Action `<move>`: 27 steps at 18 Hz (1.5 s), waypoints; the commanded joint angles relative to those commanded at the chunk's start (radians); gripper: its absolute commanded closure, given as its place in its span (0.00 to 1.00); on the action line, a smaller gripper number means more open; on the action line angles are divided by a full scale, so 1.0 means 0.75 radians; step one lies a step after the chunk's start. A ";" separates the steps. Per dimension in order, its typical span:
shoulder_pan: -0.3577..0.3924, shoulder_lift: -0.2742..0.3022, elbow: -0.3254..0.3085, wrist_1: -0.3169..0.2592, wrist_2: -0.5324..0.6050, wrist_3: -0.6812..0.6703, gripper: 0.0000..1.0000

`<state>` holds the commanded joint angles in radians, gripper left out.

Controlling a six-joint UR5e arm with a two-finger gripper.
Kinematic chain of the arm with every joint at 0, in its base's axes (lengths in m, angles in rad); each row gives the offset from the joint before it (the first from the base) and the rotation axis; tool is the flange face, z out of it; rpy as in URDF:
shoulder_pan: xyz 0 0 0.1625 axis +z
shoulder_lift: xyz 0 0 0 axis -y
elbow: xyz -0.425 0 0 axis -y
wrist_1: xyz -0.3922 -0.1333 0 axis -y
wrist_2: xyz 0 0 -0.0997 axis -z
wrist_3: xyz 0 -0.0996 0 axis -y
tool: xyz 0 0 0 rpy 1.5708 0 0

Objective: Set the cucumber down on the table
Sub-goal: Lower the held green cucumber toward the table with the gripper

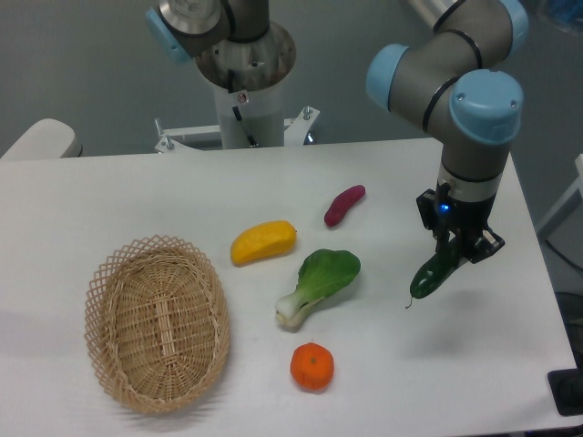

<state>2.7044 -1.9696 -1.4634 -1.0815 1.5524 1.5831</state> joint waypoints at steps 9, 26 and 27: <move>-0.012 -0.016 0.000 0.008 0.000 -0.020 0.79; -0.174 -0.243 0.000 0.209 0.002 -0.519 0.78; -0.176 -0.256 0.000 0.211 0.002 -0.517 0.78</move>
<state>2.5725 -2.1613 -1.4634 -0.9235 1.5539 1.1950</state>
